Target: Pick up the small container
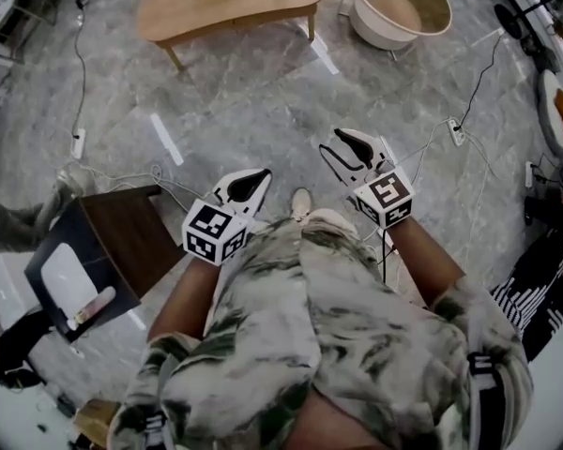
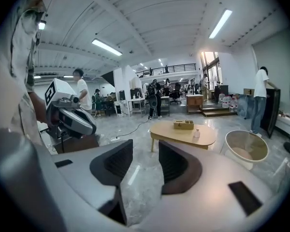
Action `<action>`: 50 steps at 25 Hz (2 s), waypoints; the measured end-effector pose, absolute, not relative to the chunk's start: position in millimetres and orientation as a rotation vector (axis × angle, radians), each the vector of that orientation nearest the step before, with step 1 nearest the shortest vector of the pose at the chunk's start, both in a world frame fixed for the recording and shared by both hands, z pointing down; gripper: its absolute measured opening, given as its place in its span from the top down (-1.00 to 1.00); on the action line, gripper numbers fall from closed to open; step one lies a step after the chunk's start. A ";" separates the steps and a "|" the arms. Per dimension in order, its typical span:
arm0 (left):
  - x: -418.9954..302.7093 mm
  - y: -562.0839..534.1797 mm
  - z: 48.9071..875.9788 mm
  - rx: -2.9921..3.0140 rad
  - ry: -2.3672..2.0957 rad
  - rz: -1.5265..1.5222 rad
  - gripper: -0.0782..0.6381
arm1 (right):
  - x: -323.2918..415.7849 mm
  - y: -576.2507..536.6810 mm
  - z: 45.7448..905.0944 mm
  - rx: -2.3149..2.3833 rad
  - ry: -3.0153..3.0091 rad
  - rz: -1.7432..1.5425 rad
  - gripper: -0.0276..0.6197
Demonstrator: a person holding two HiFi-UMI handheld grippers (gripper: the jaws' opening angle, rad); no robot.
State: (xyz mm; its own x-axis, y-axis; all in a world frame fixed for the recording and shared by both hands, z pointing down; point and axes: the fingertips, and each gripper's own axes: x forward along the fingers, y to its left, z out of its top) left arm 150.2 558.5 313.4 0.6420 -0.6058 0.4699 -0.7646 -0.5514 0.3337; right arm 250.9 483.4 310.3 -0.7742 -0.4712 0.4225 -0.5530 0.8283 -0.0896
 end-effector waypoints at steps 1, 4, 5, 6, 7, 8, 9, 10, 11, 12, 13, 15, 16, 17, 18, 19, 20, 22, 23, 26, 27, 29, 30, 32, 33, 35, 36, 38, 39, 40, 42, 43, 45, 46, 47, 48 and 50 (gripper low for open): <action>154.8 549.2 314.5 2.348 -1.071 0.410 0.72 | 254.6 472.9 312.7 0.769 -2.626 0.293 0.34; 169.4 523.5 316.2 2.341 -1.082 0.400 0.72 | 265.5 444.9 321.4 0.773 -2.620 0.295 0.33; 173.9 516.6 315.8 2.341 -1.082 0.397 0.72 | 268.6 437.7 323.6 0.778 -2.618 0.300 0.33; 178.1 510.6 315.1 2.343 -1.078 0.397 0.72 | 271.1 431.6 325.2 0.784 -2.616 0.308 0.33; 181.2 504.9 314.4 2.347 -1.072 0.397 0.72 | 272.6 426.1 326.7 0.790 -2.614 0.318 0.33; 182.7 499.1 314.1 2.351 -1.064 0.398 0.72 | 272.5 420.7 328.2 0.793 -2.612 0.326 0.34; 182.5 492.9 314.4 2.355 -1.057 0.400 0.72 | 270.7 415.0 330.2 0.793 -2.610 0.333 0.35; 181.1 486.1 315.4 2.357 -1.050 0.401 0.72 | 267.4 409.3 332.5 0.790 -2.609 0.337 0.36; 179.3 479.0 316.9 2.359 -1.041 0.403 0.72 | 263.7 403.9 334.7 0.784 -2.608 0.337 0.37; 177.7 471.8 318.8 2.361 -1.031 0.403 0.72 | 260.2 398.8 336.8 0.777 -2.607 0.336 0.38; 176.4 464.1 321.0 2.364 -1.020 0.401 0.72 | 257.4 393.8 338.9 0.772 -2.604 0.334 0.40; 174.0 445.7 324.5 2.373 -0.997 0.389 0.72 | 253.9 382.3 342.5 0.778 -2.591 0.337 0.43; 172.2 435.5 325.2 2.379 -0.984 0.381 0.72 | 252.0 375.8 344.0 0.788 -2.583 0.342 0.43; 169.5 425.3 325.4 2.385 -0.971 0.374 0.72 | 249.1 369.2 344.9 0.798 -2.575 0.349 0.44; 165.9 415.2 325.6 2.390 -0.955 0.371 0.72 | 245.0 362.4 345.3 0.808 -2.567 0.354 0.43; 161.8 404.8 325.9 2.394 -0.937 0.369 0.72 | 240.3 354.6 345.1 0.817 -2.561 0.357 0.43; 157.4 393.6 326.4 2.397 -0.920 0.367 0.72 | 235.6 345.6 344.3 0.827 -2.554 0.357 0.44; 149.2 370.3 325.9 2.409 -0.884 0.361 0.72 | 227.4 325.6 341.5 0.852 -2.540 0.355 0.43; 145.3 359.6 324.1 2.418 -0.868 0.359 0.72 | 223.5 316.3 340.1 0.866 -2.532 0.354 0.44; 128.2 330.1 319.2 2.448 -0.837 0.364 0.72 | 207.0 289.1 337.8 0.897 -2.511 0.353 0.44; 120.2 319.6 319.0 2.452 -0.831 0.365 0.72 | 199.0 278.6 337.4 0.905 -2.507 0.353 0.44; 102.7 300.3 320.2 2.458 -0.821 0.369 0.72 | 180.8 258.4 337.1 0.913 -2.501 0.351 0.44; 93.5 292.2 321.1 2.459 -0.816 0.371 0.72 | 171.4 249.3 337.3 0.914 -2.499 0.350 0.44; 73.7 276.7 322.7 2.459 -0.813 0.371 0.72 | 152.6 231.6 338.4 0.912 -2.492 0.345 0.44; 62.8 268.8 323.5 2.458 -0.815 0.371 0.72 | 143.2 222.7 339.1 0.912 -2.488 0.343 0.44; 40.5 253.8 325.7 2.453 -0.820 0.371 0.72 | 125.4 205.5 340.5 0.916 -2.480 0.335 0.45; 30.0 247.3 327.2 2.451 -0.822 0.370 0.72 | 117.3 197.4 341.2 0.920 -2.476 0.330 0.45; 10.5 236.8 330.4 2.450 -0.823 0.371 0.72 | 101.8 183.0 341.9 0.928 -2.472 0.319 0.45; 1.2 231.9 331.6 2.453 -0.823 0.374 0.72 | 94.4 176.1 341.6 0.934 -2.472 0.312 0.45; -7.8 226.7 332.7 2.456 -0.824 0.377 0.72 | 87.3 169.0 340.8 0.943 -2.472 0.306 0.45; -23.8 216.0 334.1 2.458 -0.833 0.377 0.72 | 75.5 155.9 338.4 0.963 -2.473 0.305 0.45; -30.7 211.2 334.3 2.454 -0.841 0.372 0.72 | 70.5 150.8 337.3 0.970 -2.474 0.312 0.45; -41.7 202.5 333.5 2.441 -0.861 0.355 0.72 | 62.2 143.4 336.6 0.968 -2.474 0.323 0.45; -45.6 197.7 332.6 2.435 -0.873 0.344 0.72 | 59.1 139.5 337.0 0.959 -2.472 0.323 0.45; -48.4 192.9 331.7 2.430 -0.885 0.330 0.72 | 56.8 135.4 337.8 0.949 -2.470 0.318 0.45; -50.7 188.7 331.0 2.426 -0.897 0.316 0.72 | 54.8 131.1 338.6 0.939 -2.468 0.312 0.45; -54.7 181.7 331.9 2.422 -0.913 0.300 0.72 | 50.9 122.1 341.1 0.926 -2.469 0.300 0.45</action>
